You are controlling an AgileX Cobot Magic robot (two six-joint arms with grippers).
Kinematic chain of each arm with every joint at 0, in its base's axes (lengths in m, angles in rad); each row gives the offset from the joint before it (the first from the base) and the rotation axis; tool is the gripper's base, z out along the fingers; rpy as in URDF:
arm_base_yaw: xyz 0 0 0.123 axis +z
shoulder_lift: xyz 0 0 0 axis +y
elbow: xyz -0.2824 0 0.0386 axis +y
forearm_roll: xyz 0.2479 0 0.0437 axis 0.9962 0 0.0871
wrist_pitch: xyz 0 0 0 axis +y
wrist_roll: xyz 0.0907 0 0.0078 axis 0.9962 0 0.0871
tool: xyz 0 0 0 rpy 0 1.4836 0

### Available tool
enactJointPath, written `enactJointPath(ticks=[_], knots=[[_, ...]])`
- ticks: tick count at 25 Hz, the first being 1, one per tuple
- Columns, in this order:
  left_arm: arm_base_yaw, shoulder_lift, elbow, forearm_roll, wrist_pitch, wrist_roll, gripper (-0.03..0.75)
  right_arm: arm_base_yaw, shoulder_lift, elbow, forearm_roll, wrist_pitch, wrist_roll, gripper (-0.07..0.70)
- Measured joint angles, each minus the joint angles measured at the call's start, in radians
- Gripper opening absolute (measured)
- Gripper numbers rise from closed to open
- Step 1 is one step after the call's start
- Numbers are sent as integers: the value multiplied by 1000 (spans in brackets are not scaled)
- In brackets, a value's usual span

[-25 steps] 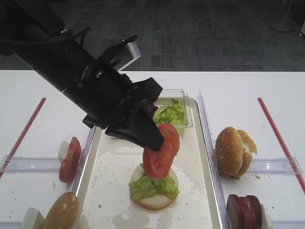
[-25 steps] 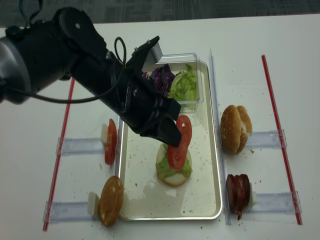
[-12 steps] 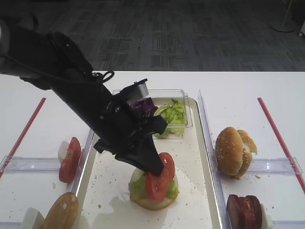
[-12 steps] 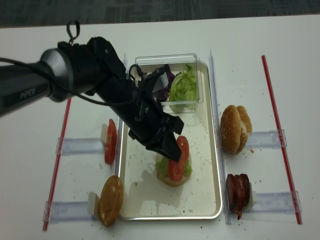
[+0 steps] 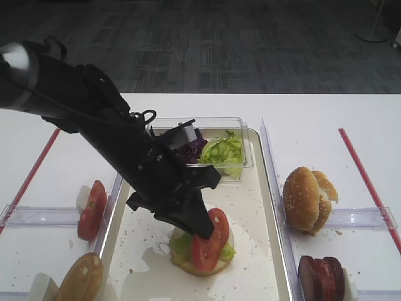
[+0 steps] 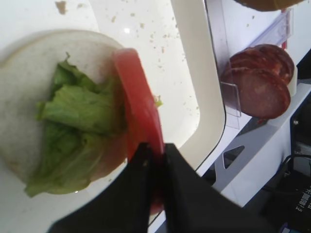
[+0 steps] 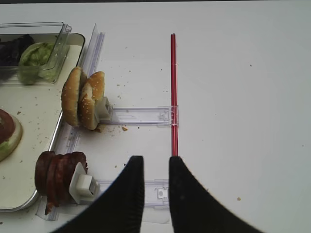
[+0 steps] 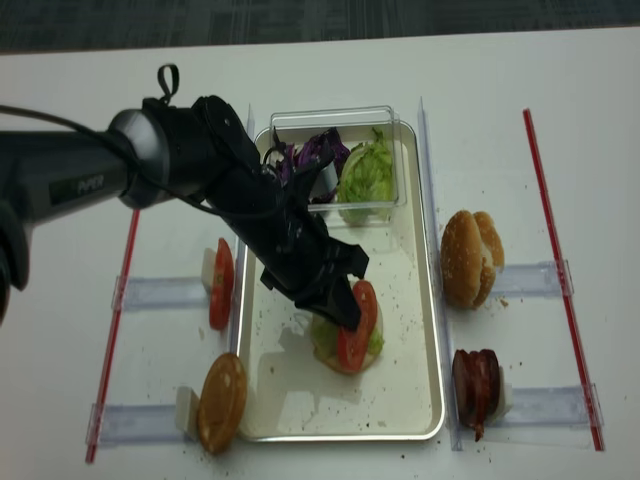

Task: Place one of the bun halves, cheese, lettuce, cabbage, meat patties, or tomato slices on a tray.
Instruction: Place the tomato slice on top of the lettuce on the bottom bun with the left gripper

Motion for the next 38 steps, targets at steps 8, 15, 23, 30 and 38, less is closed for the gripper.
enactJointPath(ticks=[8,15,23,30,38], knots=[[0,0,0,0,-4,-2,268,0,0,0,0,0,0,176],[0,0,0,66,-34,-56,480,0,0,0,0,0,0,176],[0,0,0,78,-41,-62,494,0,0,0,0,0,0,176],[2,-13,-10,89,-49,-76,510,0,0,0,0,0,0,176],[7,-16,-17,113,-49,-89,556,0,0,0,0,0,-2,176]])
